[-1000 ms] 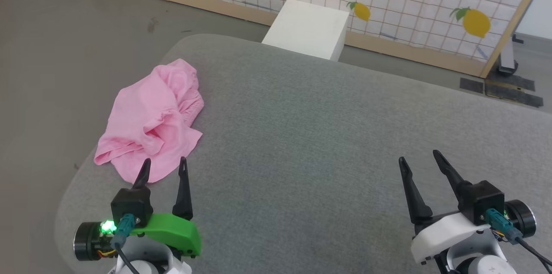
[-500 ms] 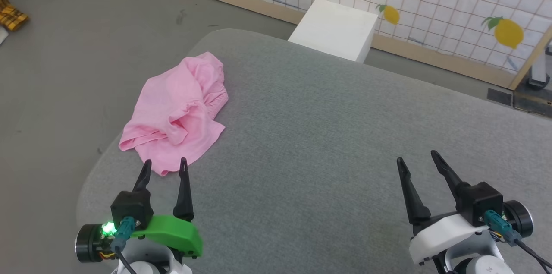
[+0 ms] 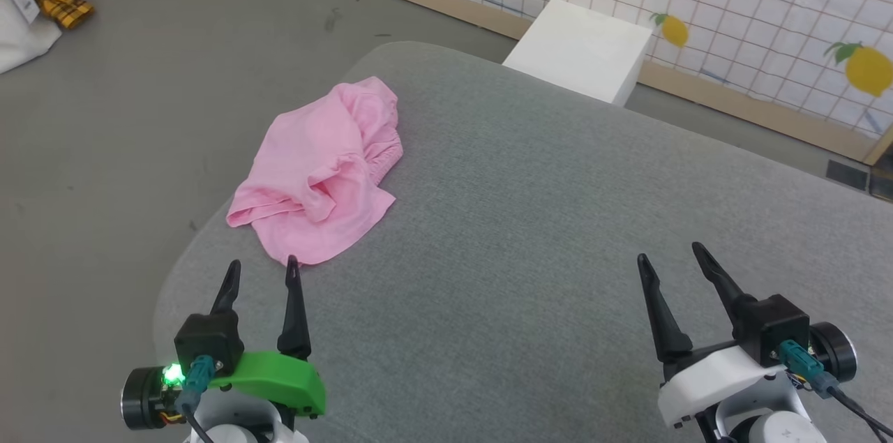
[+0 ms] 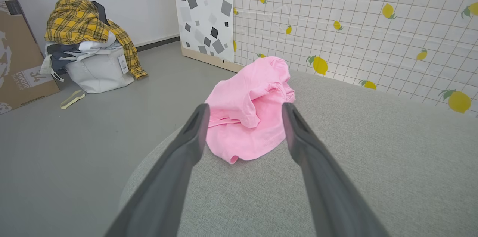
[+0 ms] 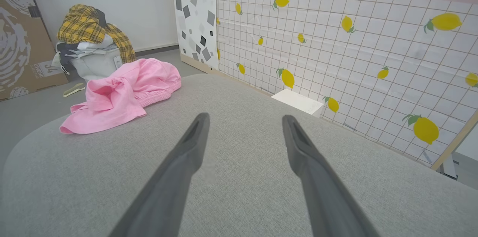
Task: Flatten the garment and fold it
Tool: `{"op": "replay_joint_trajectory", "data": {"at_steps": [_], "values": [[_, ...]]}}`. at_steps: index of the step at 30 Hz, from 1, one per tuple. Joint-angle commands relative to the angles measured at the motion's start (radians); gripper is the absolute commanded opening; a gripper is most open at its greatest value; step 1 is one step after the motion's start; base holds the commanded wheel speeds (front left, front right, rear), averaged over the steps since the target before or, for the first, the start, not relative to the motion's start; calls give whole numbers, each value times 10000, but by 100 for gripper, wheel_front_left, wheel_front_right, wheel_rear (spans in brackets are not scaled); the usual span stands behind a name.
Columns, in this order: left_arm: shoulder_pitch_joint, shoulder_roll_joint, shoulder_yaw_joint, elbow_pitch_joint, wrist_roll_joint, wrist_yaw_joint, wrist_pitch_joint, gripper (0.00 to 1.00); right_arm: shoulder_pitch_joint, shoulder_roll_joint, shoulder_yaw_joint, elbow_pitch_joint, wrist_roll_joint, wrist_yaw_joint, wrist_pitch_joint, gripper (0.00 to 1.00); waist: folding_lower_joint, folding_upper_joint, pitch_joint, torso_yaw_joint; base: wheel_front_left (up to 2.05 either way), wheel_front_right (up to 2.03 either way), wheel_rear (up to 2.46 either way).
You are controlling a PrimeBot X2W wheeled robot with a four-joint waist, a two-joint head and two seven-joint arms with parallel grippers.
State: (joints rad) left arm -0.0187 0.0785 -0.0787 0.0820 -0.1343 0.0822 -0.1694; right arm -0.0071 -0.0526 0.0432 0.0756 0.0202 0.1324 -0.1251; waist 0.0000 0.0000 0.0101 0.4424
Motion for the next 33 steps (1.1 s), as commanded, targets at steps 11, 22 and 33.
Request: {"op": "replay_joint_trajectory", "data": {"at_steps": [11,22,33], "values": [[26,115,-111,202,-263,149,-308,100,-251,18,44,141,138,-13,-322,100,0,0,-29,482,0,0,0],[-17,222,-204,443,-471,255,-536,100,-327,20,113,288,220,-14,-553,100,0,0,-35,908,0,0,0],[-59,309,-335,613,-695,421,-764,100,-387,23,177,425,266,-16,-764,100,0,0,-25,1321,0,0,0]]}}
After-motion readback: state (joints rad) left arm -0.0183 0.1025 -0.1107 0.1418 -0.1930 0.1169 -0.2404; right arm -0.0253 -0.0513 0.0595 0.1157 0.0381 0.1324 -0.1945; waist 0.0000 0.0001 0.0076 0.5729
